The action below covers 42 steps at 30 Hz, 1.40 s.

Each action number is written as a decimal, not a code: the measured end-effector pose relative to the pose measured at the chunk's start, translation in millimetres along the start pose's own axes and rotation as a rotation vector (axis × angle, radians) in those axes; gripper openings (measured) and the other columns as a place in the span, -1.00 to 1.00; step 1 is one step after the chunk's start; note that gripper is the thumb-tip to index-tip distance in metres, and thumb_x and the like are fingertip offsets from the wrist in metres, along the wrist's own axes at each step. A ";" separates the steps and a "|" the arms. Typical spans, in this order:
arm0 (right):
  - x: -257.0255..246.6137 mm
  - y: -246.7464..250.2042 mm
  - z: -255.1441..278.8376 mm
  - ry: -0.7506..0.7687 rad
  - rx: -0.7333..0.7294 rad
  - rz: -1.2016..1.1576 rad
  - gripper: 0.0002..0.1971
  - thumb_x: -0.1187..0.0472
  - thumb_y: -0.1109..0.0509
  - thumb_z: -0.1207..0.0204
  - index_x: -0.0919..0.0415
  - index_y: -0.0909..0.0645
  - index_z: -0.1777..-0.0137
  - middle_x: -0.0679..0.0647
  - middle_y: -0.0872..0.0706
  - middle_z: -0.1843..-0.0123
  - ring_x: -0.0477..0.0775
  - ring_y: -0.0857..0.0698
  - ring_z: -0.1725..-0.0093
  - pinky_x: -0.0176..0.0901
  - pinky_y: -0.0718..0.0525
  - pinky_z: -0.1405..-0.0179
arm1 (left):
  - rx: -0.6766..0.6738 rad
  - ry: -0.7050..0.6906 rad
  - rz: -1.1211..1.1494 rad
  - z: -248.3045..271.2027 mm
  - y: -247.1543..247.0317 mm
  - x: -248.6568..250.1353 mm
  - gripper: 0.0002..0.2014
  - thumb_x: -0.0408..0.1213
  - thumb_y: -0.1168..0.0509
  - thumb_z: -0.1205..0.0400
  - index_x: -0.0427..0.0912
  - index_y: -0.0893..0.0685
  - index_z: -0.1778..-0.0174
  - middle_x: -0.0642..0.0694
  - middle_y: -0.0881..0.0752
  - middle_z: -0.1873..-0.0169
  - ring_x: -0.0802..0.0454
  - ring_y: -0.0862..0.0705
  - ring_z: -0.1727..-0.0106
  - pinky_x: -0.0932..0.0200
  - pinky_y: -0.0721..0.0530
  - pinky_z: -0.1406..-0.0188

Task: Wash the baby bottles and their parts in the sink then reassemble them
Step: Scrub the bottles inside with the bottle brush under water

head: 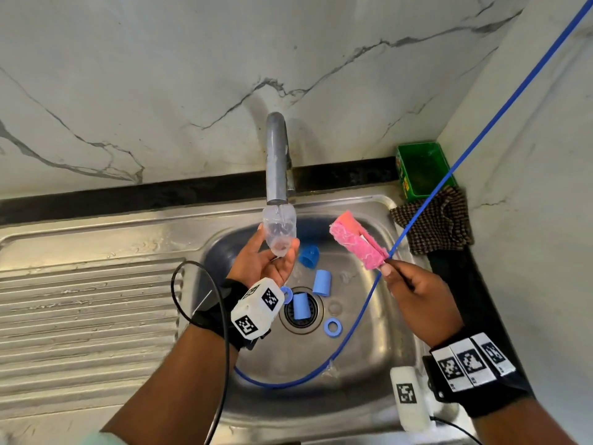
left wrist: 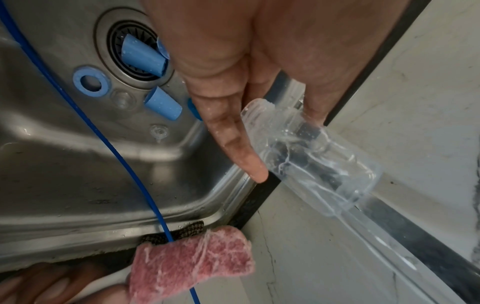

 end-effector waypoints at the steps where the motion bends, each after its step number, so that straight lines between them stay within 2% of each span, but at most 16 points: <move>1: 1.0 -1.7 -1.8 -0.002 -0.002 0.001 -0.76 0.01 -0.38 -0.67 -0.06 -0.80 -0.24 -0.11 -0.86 0.18 -0.18 -0.75 0.15 -0.47 -0.58 0.16 | 0.000 -0.002 0.005 -1.4 0.8 0.4 -0.36 0.10 -0.37 -0.65 -0.49 -0.60 -0.32 -0.35 -0.77 -0.08 -0.06 -0.82 0.17 0.19 -0.84 0.26; 4: 3.4 -4.2 -4.5 -0.006 -0.006 0.014 -0.75 -0.02 -0.38 -0.66 -0.08 -0.79 -0.24 -0.25 -0.83 0.20 -0.29 -0.75 0.14 -0.52 -0.58 0.14 | -0.005 -0.003 0.023 -2.7 2.1 0.5 -0.35 0.09 -0.37 -0.65 -0.49 -0.60 -0.33 -0.36 -0.76 -0.12 -0.07 -0.83 0.18 0.18 -0.84 0.22; 9: 4.0 -4.1 -6.1 -0.003 -0.014 0.019 -0.76 0.01 -0.37 -0.67 -0.06 -0.79 -0.24 -0.28 -0.75 0.32 -0.26 -0.66 0.33 -0.49 -0.53 0.28 | -0.019 -0.024 0.012 -0.4 2.7 -2.9 -0.36 0.08 -0.42 -0.60 -0.45 -0.62 -0.35 -0.32 -0.75 -0.14 -0.05 -0.82 0.17 0.17 -0.83 0.25; 12: 2.4 -1.9 -3.4 0.012 -0.007 0.013 -0.76 0.01 -0.37 -0.67 -0.04 -0.80 -0.23 -0.14 -0.75 0.35 -0.15 -0.66 0.33 -0.42 -0.54 0.30 | -0.022 -0.021 -0.021 2.9 4.4 -6.1 -0.36 0.09 -0.41 -0.61 -0.44 -0.64 -0.35 -0.30 -0.76 -0.11 -0.04 -0.81 0.15 0.18 -0.83 0.20; 15: 1.8 0.1 -0.9 0.018 -0.003 0.001 -0.75 0.01 -0.37 -0.67 -0.03 -0.80 -0.24 0.00 -0.82 0.25 -0.06 -0.74 0.22 -0.32 -0.61 0.18 | -0.032 -0.026 -0.028 7.3 2.2 -8.3 -0.40 0.07 -0.40 -0.62 -0.45 -0.65 -0.30 -0.31 -0.78 -0.05 -0.05 -0.81 0.16 0.18 -0.84 0.20; 17: 0.7 3.0 2.5 0.021 0.008 -0.006 -0.76 0.02 -0.37 -0.67 -0.03 -0.80 -0.24 0.02 -0.84 0.22 -0.05 -0.75 0.20 -0.26 -0.63 0.14 | -0.051 -0.038 -0.036 12.8 -1.6 -8.9 -0.41 0.06 -0.39 -0.62 -0.45 -0.66 -0.28 -0.32 -0.79 -0.04 -0.06 -0.81 0.16 0.17 -0.83 0.24; 20: -0.6 7.2 6.9 0.026 0.008 -0.009 -0.77 0.03 -0.37 -0.68 -0.03 -0.81 -0.22 0.00 -0.81 0.28 -0.07 -0.73 0.24 -0.29 -0.62 0.20 | -0.090 -0.046 -0.050 20.5 -6.7 -8.3 -0.39 0.04 -0.43 -0.53 -0.46 -0.67 -0.26 -0.32 -0.79 -0.04 -0.06 -0.81 0.16 0.17 -0.83 0.23; 22: -3.0 10.7 11.0 0.027 0.013 -0.016 -0.76 0.01 -0.37 -0.67 -0.03 -0.81 -0.21 0.02 -0.84 0.20 -0.08 -0.76 0.16 -0.30 -0.62 0.12 | -0.111 -0.050 -0.048 25.9 -10.3 -8.3 -0.35 0.02 -0.44 -0.46 -0.47 -0.66 -0.27 -0.33 -0.79 -0.06 -0.07 -0.81 0.16 0.16 -0.83 0.24; 24: -6.1 15.4 15.6 0.027 0.016 -0.027 -0.77 0.02 -0.37 -0.67 -0.02 -0.81 -0.20 -0.03 -0.86 0.13 -0.15 -0.76 0.10 -0.41 -0.61 0.10 | -0.123 -0.053 -0.046 30.3 -14.6 -8.7 -0.38 0.02 -0.43 -0.51 -0.47 -0.66 -0.28 -0.33 -0.79 -0.04 -0.08 -0.81 0.17 0.16 -0.84 0.24; 27: -10.6 22.2 24.8 0.026 0.010 -0.030 -0.77 0.01 -0.36 -0.67 -0.05 -0.80 -0.21 -0.17 -0.85 0.14 -0.26 -0.75 0.10 -0.51 -0.59 0.12 | -0.147 -0.051 -0.037 35.8 -19.4 -9.0 -0.46 0.02 -0.36 -0.64 -0.45 -0.67 -0.24 -0.33 -0.79 -0.03 -0.09 -0.79 0.11 0.15 -0.84 0.23; 31: -13.4 31.9 37.9 0.035 0.036 -0.019 -0.79 0.02 -0.37 -0.67 -0.13 -0.80 -0.20 -0.31 -0.84 0.05 -0.39 -0.74 0.01 -0.58 -0.57 0.05 | -0.184 -0.055 -0.047 40.2 -23.5 -7.7 -0.42 -0.02 -0.41 -0.50 -0.47 -0.66 -0.24 -0.35 -0.78 -0.05 -0.09 -0.77 0.11 0.14 -0.83 0.27; 33: -13.5 36.5 44.2 0.039 0.033 -0.009 -0.78 -0.01 -0.35 -0.67 -0.13 -0.79 -0.19 -0.28 -0.84 0.04 -0.35 -0.75 0.00 -0.45 -0.63 -0.01 | -0.198 -0.062 -0.041 40.6 -23.7 -6.5 -0.41 -0.01 -0.41 -0.49 -0.48 -0.66 -0.23 -0.36 -0.77 -0.06 -0.08 -0.76 0.13 0.14 -0.82 0.29; 35: -13.2 40.9 50.4 0.038 0.025 0.006 -0.75 -0.05 -0.33 -0.66 -0.13 -0.79 -0.21 -0.22 -0.85 0.05 -0.29 -0.76 0.02 -0.28 -0.68 -0.05 | -0.207 -0.055 -0.017 38.7 -23.2 -4.3 -0.42 0.01 -0.37 -0.56 -0.48 -0.64 -0.24 -0.36 -0.76 -0.09 -0.07 -0.78 0.17 0.15 -0.82 0.29; 37: -13.8 45.0 57.1 0.042 0.036 0.015 -0.72 -0.07 -0.32 -0.65 -0.12 -0.79 -0.23 -0.22 -0.85 0.04 -0.29 -0.77 0.01 -0.27 -0.68 -0.06 | -0.215 -0.045 -0.007 37.2 -22.7 -2.4 -0.43 0.02 -0.32 -0.63 -0.49 -0.63 -0.25 -0.37 -0.76 -0.11 -0.06 -0.78 0.21 0.17 -0.81 0.29; 40: -15.2 49.3 63.2 0.053 0.067 0.039 -0.76 -0.02 -0.35 -0.66 -0.13 -0.79 -0.23 -0.25 -0.85 0.05 -0.31 -0.76 0.02 -0.26 -0.67 -0.04 | -0.226 -0.037 -0.016 36.0 -24.1 -1.6 -0.42 0.00 -0.36 -0.54 -0.49 -0.63 -0.24 -0.36 -0.75 -0.10 -0.05 -0.77 0.24 0.18 -0.79 0.30; 42: -16.6 50.9 65.6 0.055 0.076 0.050 -0.77 0.00 -0.36 -0.67 -0.13 -0.79 -0.22 -0.23 -0.84 0.09 -0.28 -0.76 0.07 -0.24 -0.68 0.00 | -0.227 -0.038 -0.012 35.2 -23.6 -1.7 -0.43 0.02 -0.32 -0.62 -0.48 -0.62 -0.25 -0.36 -0.76 -0.09 -0.04 -0.77 0.23 0.19 -0.79 0.29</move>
Point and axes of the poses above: each hand's wrist, its own z-axis away from the middle knuckle, its own y-axis out of the back of the hand, x = y × z, the point moved 1 cm from there along -z, towards the middle knuckle
